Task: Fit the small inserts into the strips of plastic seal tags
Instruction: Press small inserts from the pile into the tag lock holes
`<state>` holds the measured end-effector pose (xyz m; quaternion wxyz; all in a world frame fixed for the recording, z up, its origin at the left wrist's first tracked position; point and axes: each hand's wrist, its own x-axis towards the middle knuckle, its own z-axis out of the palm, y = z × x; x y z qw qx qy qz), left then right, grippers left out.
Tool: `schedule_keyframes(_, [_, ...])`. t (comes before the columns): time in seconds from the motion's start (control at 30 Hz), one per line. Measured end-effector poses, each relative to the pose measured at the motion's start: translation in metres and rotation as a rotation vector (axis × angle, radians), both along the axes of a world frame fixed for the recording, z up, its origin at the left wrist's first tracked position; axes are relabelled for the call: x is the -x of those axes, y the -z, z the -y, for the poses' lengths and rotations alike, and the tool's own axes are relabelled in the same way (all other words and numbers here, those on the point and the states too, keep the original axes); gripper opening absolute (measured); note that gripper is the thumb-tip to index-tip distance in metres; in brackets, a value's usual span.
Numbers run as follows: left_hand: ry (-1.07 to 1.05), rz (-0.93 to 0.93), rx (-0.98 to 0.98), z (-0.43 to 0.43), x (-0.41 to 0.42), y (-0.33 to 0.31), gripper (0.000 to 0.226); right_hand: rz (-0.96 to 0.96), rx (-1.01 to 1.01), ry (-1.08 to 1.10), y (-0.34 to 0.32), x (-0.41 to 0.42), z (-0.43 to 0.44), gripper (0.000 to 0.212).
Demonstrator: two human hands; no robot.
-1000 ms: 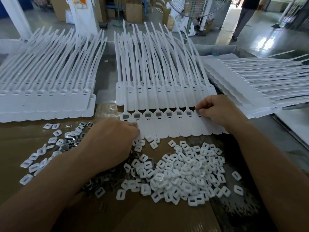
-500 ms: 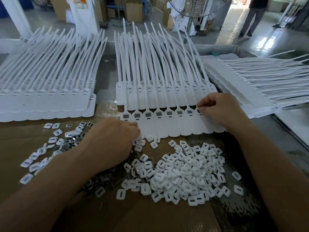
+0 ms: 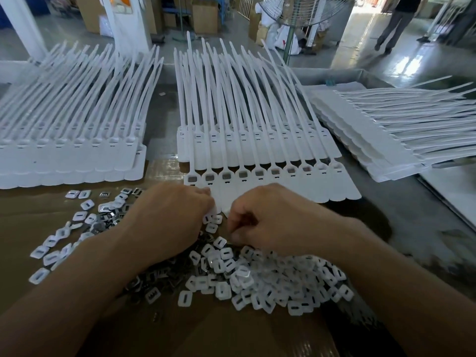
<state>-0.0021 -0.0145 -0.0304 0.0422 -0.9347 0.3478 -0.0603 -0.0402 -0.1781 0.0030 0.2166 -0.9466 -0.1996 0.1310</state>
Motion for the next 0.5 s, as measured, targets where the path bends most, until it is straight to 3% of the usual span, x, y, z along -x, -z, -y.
schedule_keyframes(0.37, [0.01, 0.005, 0.005, -0.004, 0.001, 0.001, 0.033, 0.032, 0.183, -0.026, 0.009, -0.001, -0.021, 0.021])
schedule_keyframes(0.5, [0.016, -0.017, 0.007, -0.005, 0.003, 0.0, 0.035, 0.076, 0.279, -0.098, 0.009, 0.005, -0.024, 0.016])
